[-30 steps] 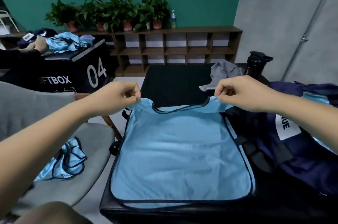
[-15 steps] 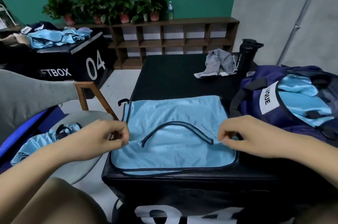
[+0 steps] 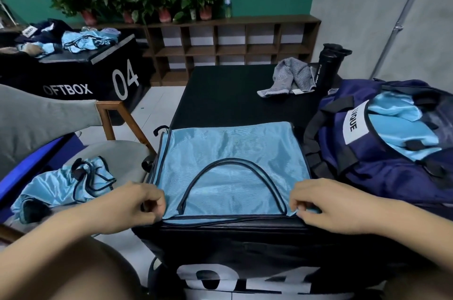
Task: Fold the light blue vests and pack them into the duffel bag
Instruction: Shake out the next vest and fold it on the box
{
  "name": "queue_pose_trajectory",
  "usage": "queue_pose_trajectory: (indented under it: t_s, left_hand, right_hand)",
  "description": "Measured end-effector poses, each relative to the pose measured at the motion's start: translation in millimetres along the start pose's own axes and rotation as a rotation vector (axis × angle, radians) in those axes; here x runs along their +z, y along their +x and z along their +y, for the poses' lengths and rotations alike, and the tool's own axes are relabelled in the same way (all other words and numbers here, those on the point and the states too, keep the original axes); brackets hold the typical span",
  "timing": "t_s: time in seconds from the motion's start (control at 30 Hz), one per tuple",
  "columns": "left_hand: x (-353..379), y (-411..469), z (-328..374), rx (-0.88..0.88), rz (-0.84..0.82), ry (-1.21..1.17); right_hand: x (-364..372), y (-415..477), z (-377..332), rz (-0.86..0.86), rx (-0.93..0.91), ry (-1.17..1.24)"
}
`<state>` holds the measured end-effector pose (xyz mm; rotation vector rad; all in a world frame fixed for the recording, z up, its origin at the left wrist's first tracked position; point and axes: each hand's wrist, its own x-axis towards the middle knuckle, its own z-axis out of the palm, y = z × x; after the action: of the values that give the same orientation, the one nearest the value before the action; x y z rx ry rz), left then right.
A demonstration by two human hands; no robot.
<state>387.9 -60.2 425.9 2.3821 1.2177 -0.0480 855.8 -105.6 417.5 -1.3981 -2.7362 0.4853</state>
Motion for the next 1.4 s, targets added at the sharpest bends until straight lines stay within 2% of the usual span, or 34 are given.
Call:
queue_pose_trajectory:
  t_s: [0.13, 0.27, 0.33, 0.53, 0.8, 1.07, 1.4]
  left_hand:
    - [-5, 6, 0, -0.074, 0.046, -0.083]
    - [-9, 26, -16, -0.225, 0.385, -0.051]
    - [-11, 37, -25, -0.328, 0.452, -0.007]
    - [-10, 67, -38, -0.495, 0.392, 0.077]
    - [-17, 95, -51, -0.559, 0.345, 0.129]
    - [-48, 147, -67, -0.599, 0.288, 0.164]
    - [-93, 261, -83, -0.522, 0.265, 0.222]
  right_hand:
    - [-6, 1, 13, 0.056, 0.012, -0.011]
    - [-5, 4, 34, 0.145, 0.013, -0.197]
    - [-1, 6, 41, 0.135, 0.017, -0.319]
    - [6, 9, 47, 0.138, 0.005, -0.481]
    - [9, 13, 51, 0.165, 0.015, -0.423]
    - [15, 23, 37, 0.187, 0.031, -0.342]
    - [27, 57, -1, 0.183, 0.009, -0.300]
